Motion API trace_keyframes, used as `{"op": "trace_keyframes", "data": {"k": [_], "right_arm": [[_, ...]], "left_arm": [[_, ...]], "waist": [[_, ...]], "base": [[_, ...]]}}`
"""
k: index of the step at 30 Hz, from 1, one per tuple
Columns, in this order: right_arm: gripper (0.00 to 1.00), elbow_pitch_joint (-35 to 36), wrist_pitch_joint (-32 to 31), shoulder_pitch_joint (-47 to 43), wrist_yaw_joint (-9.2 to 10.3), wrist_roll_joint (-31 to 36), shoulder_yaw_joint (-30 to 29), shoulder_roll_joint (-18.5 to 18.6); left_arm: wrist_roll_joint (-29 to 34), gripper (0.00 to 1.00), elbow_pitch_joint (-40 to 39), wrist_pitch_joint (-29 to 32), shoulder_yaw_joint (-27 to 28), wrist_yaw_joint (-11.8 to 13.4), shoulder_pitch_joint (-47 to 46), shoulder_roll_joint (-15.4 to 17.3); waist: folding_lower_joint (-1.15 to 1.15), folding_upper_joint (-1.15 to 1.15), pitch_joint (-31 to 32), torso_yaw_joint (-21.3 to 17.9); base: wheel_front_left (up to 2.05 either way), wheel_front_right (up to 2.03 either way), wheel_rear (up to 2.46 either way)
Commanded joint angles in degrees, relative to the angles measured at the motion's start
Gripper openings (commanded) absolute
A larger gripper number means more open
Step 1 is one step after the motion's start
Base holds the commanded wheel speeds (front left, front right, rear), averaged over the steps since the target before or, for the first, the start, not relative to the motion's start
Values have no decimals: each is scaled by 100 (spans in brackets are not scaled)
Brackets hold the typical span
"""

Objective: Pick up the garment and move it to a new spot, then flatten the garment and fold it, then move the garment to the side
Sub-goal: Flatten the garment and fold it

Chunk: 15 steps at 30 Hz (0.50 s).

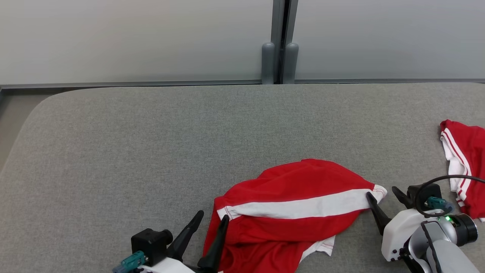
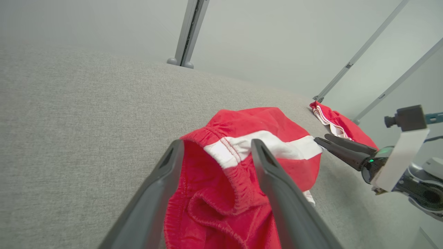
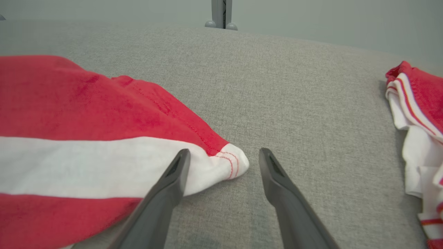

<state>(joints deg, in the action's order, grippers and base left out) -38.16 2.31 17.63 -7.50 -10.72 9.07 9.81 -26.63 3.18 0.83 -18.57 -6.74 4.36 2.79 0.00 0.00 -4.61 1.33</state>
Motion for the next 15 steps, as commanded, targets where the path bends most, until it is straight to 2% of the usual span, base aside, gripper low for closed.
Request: {"op": "trace_keyframes", "data": {"k": [1, 15], "right_arm": [[100, -63, -6, 62, 2, -45, 6, 42], [100, -643, 62, 469, 2, -216, 443, 87]], "left_arm": [[-76, 100, -54, 7, 0, 7, -88, 24], [-229, 100, -230, 325, -345, -45, -304, 177]], "waist": [[0, 0, -47, 23], [0, 0, -398, 44]], "base": [[0, 0, 0], [0, 0, 0]]}}
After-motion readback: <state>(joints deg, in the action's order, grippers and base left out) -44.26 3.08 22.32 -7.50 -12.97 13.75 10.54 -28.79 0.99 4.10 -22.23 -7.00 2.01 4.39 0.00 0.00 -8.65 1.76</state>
